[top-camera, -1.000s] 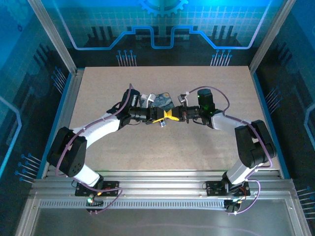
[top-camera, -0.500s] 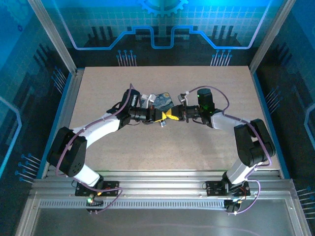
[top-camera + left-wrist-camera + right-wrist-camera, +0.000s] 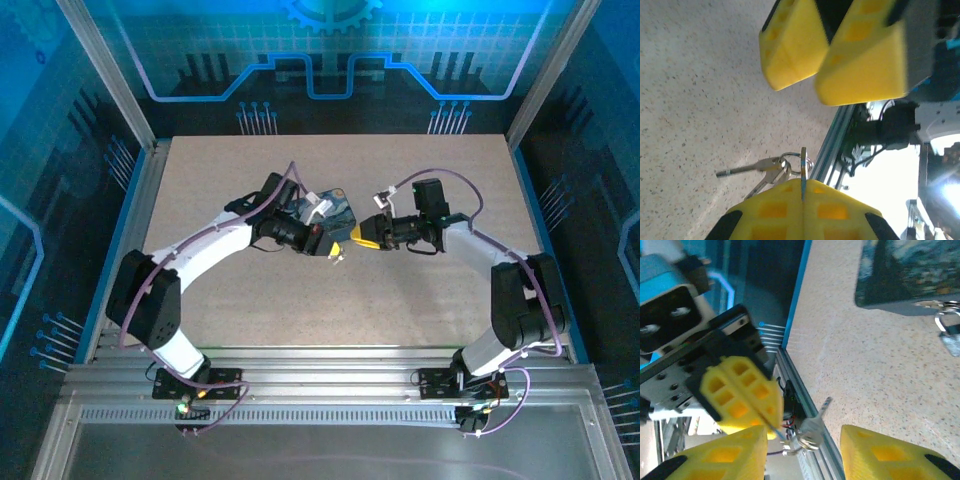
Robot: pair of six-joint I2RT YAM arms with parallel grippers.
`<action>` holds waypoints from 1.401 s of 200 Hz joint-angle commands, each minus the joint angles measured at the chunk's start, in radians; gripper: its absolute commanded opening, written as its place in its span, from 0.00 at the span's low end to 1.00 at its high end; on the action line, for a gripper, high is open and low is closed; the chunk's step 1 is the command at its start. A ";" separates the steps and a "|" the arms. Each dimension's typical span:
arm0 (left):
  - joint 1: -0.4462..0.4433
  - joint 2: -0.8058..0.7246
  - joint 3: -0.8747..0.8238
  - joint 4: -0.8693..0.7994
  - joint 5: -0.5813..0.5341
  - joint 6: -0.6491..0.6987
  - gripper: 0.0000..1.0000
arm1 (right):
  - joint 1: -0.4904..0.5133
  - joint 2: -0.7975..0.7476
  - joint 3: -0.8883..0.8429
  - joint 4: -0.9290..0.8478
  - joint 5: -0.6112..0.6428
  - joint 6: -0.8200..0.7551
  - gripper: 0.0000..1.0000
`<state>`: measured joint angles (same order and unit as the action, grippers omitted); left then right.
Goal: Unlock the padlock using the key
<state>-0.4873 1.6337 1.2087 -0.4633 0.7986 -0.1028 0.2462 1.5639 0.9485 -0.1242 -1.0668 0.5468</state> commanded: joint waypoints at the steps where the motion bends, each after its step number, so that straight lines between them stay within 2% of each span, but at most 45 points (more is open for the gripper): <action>1: -0.003 0.028 0.053 -0.126 0.064 0.126 0.00 | 0.020 -0.040 0.030 -0.052 -0.092 -0.157 0.43; 39: -0.003 0.041 0.088 -0.139 0.095 0.143 0.00 | 0.019 -0.032 0.044 -0.107 -0.143 -0.262 0.43; 71: -0.001 0.031 0.086 -0.136 0.110 0.143 0.00 | 0.032 -0.001 0.045 -0.102 -0.183 -0.283 0.34; 127: 0.016 -0.007 0.066 -0.075 0.143 0.110 0.00 | 0.065 0.020 0.082 -0.165 -0.201 -0.332 0.34; 204: 0.038 -0.044 0.031 -0.006 0.190 0.081 0.00 | 0.084 0.021 0.082 -0.154 -0.161 -0.306 0.35; 251: 0.041 -0.064 0.008 0.005 0.195 0.081 0.00 | 0.083 0.037 0.069 -0.058 -0.148 -0.218 0.36; 280: 0.045 -0.063 0.002 0.028 0.210 0.071 0.00 | 0.097 0.035 0.073 -0.062 -0.138 -0.211 0.35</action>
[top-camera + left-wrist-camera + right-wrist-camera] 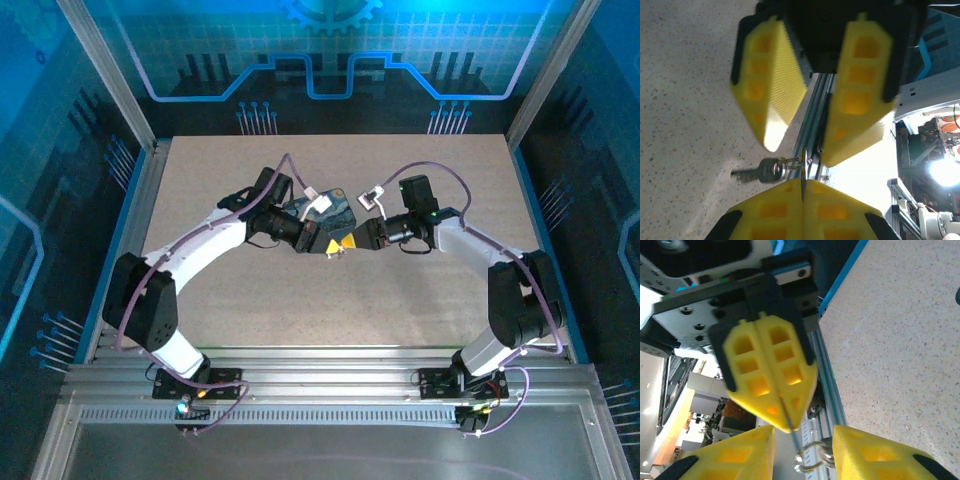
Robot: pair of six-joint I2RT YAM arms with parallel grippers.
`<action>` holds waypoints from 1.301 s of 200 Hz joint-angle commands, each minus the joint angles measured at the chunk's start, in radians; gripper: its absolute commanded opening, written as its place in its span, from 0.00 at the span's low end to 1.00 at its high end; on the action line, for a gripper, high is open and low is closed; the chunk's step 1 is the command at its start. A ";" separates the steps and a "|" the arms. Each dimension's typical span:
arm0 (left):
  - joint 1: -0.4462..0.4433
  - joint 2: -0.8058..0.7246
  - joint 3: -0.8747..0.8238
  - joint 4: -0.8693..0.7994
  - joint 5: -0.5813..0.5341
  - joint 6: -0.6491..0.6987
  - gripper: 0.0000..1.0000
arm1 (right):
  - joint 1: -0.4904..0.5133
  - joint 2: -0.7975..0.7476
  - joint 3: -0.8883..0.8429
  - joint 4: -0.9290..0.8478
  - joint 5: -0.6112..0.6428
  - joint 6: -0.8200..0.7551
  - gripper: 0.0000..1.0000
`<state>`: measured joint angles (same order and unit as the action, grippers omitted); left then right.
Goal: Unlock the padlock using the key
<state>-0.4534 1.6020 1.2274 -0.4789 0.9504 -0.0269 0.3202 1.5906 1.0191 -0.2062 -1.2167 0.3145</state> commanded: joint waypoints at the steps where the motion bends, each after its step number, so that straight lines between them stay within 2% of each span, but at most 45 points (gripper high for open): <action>1: 0.010 -0.031 -0.017 0.044 0.058 -0.005 0.00 | 0.023 0.008 0.003 0.020 0.011 0.020 0.35; 23: 0.013 -0.029 -0.019 0.051 0.056 -0.010 0.00 | 0.025 -0.002 -0.015 0.068 0.009 0.056 0.32; 109: 0.034 -0.041 -0.054 0.112 0.049 -0.047 0.00 | 0.028 -0.043 -0.051 0.126 -0.021 0.092 0.00; 156: 0.057 -0.040 -0.082 0.180 0.004 -0.105 0.00 | 0.022 -0.076 -0.088 0.187 -0.013 0.145 0.00; 160: 0.059 -0.040 -0.085 0.186 0.000 -0.112 0.08 | 0.019 -0.080 -0.095 0.199 -0.009 0.154 0.00; 161: 0.061 -0.040 -0.084 0.187 0.000 -0.114 0.13 | 0.017 -0.081 -0.099 0.199 -0.006 0.157 0.00; 166: 0.063 -0.038 -0.087 0.193 -0.004 -0.123 0.26 | 0.011 -0.085 -0.108 0.212 0.001 0.169 0.00; 171: 0.068 -0.036 -0.089 0.199 -0.007 -0.131 0.35 | 0.004 -0.089 -0.114 0.224 0.010 0.178 0.00; 193: 0.089 -0.033 -0.099 0.219 -0.018 -0.162 0.45 | -0.031 -0.092 -0.132 0.232 0.035 0.186 0.00; 209: 0.101 -0.037 -0.106 0.229 -0.067 -0.191 0.50 | -0.051 -0.092 -0.134 0.231 0.041 0.186 0.00; 222: 0.107 -0.041 -0.111 0.227 -0.158 -0.231 0.53 | -0.061 -0.091 -0.134 0.227 0.043 0.182 0.00; 260: 0.079 -0.033 -0.164 0.242 -0.575 -0.519 0.56 | -0.067 -0.080 -0.120 0.156 0.080 0.123 0.00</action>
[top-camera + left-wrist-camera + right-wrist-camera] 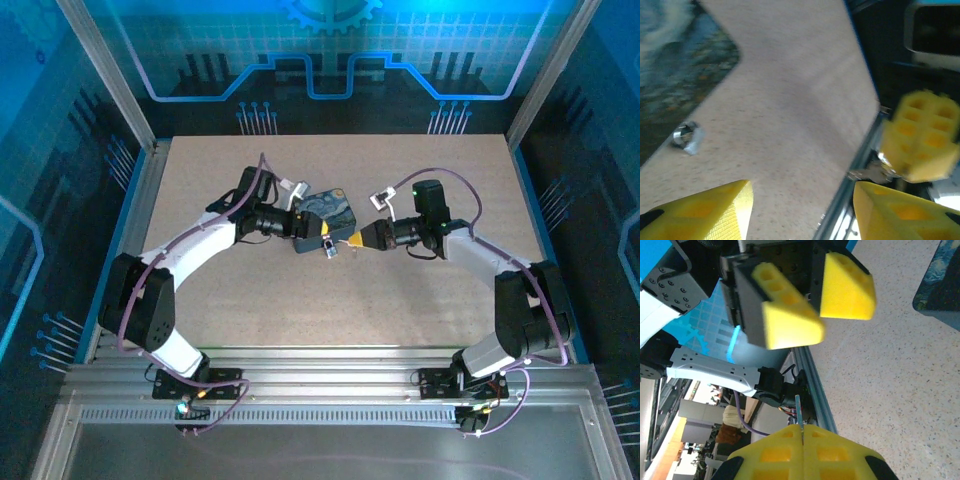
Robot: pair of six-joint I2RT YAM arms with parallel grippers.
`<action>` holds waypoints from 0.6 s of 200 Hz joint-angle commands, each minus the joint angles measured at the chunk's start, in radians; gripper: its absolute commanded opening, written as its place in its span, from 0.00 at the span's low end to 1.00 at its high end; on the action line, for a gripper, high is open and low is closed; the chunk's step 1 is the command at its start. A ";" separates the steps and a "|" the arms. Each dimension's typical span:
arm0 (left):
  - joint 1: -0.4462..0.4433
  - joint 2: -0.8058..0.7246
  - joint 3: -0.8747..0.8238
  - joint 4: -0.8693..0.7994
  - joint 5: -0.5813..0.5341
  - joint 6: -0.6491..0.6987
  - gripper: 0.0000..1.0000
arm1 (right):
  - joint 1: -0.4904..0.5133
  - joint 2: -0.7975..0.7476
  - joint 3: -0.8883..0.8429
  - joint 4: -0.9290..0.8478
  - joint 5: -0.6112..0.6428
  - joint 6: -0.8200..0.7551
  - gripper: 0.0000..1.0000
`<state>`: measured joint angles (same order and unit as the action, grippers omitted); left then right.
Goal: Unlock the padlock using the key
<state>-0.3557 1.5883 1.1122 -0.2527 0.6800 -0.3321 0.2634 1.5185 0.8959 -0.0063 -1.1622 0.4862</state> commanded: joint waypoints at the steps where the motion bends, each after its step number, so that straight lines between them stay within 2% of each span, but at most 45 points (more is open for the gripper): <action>1: -0.021 -0.020 -0.054 0.017 -0.316 -0.224 0.56 | -0.010 -0.007 0.004 -0.046 0.027 -0.051 0.00; 17: -0.088 -0.033 -0.095 0.031 -0.504 -0.319 0.57 | -0.014 -0.011 0.013 -0.079 0.066 -0.070 0.00; 29: -0.142 -0.027 -0.110 0.052 -0.599 -0.376 0.58 | -0.018 -0.012 0.018 -0.104 0.109 -0.074 0.00; 52: -0.234 0.025 -0.092 0.082 -0.714 -0.477 0.58 | -0.045 -0.012 0.015 -0.119 0.196 -0.032 0.00; 79: -0.339 0.118 0.001 0.007 -0.905 -0.538 0.59 | -0.081 -0.033 0.009 -0.167 0.316 -0.005 0.00; 120: -0.393 0.247 0.114 -0.092 -1.072 -0.640 0.60 | -0.136 -0.115 -0.011 -0.161 0.366 0.029 0.00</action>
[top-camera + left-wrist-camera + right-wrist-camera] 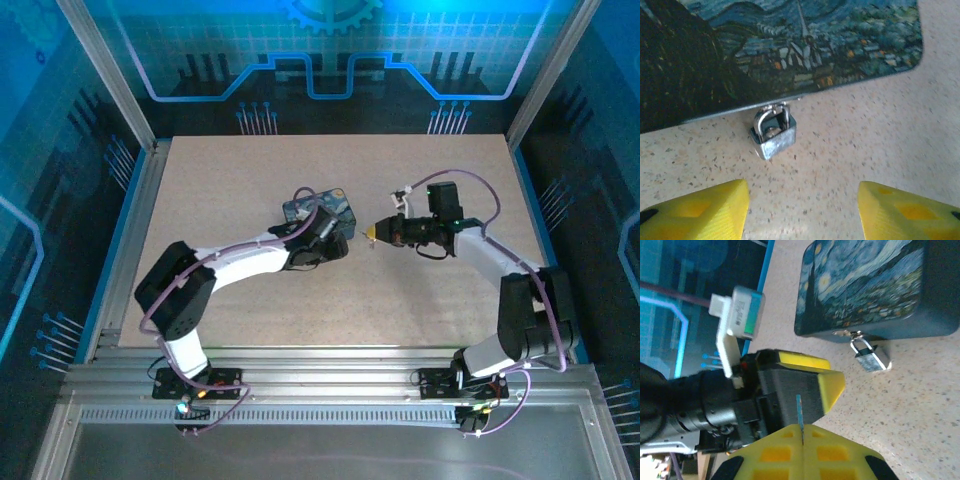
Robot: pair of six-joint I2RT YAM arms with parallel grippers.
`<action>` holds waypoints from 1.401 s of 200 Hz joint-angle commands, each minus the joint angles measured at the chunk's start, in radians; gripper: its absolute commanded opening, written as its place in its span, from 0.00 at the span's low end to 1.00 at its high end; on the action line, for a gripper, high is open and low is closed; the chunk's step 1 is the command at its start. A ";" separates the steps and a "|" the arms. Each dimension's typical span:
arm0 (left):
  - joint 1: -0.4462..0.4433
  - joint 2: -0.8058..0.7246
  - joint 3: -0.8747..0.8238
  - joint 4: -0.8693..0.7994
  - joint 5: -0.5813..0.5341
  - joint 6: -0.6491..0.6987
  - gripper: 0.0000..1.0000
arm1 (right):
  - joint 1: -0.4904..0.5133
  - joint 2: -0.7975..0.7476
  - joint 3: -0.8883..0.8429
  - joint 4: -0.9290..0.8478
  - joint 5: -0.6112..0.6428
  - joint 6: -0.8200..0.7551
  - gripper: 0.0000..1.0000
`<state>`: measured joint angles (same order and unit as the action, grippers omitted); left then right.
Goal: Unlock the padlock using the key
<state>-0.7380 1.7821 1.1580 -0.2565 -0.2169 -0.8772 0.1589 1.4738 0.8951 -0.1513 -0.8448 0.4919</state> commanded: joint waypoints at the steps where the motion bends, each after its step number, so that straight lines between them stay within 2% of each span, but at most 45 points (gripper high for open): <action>1: -0.012 0.056 0.070 -0.089 -0.176 -0.096 0.60 | -0.033 -0.071 -0.010 -0.016 0.049 0.024 0.00; 27: -0.015 0.123 0.119 -0.086 -0.171 -0.111 0.60 | -0.048 -0.091 -0.010 -0.048 0.050 0.004 0.00; 65: -0.028 0.206 0.201 -0.157 -0.226 -0.142 0.59 | -0.062 -0.081 -0.010 -0.049 0.020 -0.001 0.00; 146: -0.033 0.316 0.309 -0.286 -0.254 -0.212 0.45 | -0.094 -0.069 -0.010 -0.044 0.001 0.004 0.00; 211: -0.034 0.315 0.335 -0.328 -0.242 -0.223 0.15 | -0.102 -0.052 -0.010 -0.083 0.003 -0.016 0.00; 234: 0.001 0.260 0.334 -0.346 -0.120 -0.206 0.06 | -0.103 -0.059 -0.044 -0.132 0.034 -0.044 0.00; 251: 0.056 0.197 0.293 -0.318 0.056 -0.210 0.00 | -0.101 -0.073 -0.075 -0.122 0.056 -0.033 0.00; 280: 0.159 0.122 0.293 -0.350 0.329 -0.189 0.00 | -0.066 -0.088 -0.129 -0.047 0.094 0.041 0.00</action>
<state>-0.6601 2.0151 1.4490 -0.5613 -0.1558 -1.0962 0.0711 1.4128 0.7971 -0.2245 -0.7906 0.4904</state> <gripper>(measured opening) 0.247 0.046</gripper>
